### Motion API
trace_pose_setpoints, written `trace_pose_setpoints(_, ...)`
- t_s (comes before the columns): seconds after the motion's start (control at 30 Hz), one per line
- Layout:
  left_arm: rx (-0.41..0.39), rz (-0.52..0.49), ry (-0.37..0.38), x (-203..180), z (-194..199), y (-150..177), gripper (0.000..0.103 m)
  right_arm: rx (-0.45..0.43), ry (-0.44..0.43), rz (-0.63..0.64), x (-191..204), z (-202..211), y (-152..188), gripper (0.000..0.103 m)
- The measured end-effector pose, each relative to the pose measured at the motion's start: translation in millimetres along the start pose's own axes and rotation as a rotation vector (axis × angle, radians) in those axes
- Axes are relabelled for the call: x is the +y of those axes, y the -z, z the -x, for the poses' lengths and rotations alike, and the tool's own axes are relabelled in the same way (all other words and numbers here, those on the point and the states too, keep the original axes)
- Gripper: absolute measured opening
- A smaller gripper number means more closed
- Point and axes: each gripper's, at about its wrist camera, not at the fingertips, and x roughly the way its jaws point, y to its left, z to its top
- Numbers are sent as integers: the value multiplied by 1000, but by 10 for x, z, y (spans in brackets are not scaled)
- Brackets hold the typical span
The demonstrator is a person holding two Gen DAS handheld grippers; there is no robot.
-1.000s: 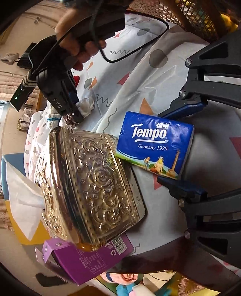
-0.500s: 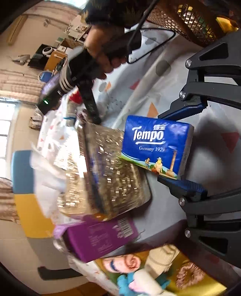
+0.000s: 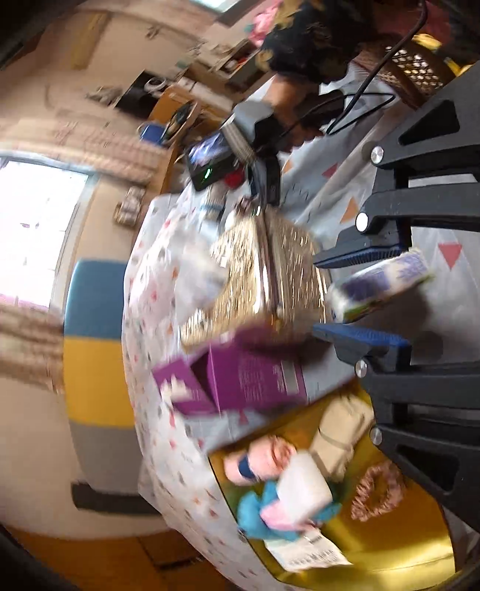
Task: Organize soft objects
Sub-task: 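Lower the blue Tempo pack into the gold tray and open the left tool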
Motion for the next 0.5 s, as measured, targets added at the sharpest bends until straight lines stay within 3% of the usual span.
trace_pose_setpoints(0.1,36,59,16,110,-59,-17,25,0,3,3,8,6,1,30)
trace_pose_setpoints(0.17,47,29,-8,98,-93,24,25,2,1,0,6,4,-1,30)
trace_pose_setpoints(0.3,83,28,25,66,-169,101,25,5,3,0,7,-2,-4,30)
trace_pose_setpoints(0.37,83,34,37,58,-172,112,32,7,1,0,5,-1,-5,30)
trace_pose_setpoints(0.4,84,48,37,74,-160,106,44,9,1,0,4,-2,-7,30)
trace_pose_setpoints(0.5,111,62,31,75,-187,90,47,12,7,6,13,-14,-32,30)
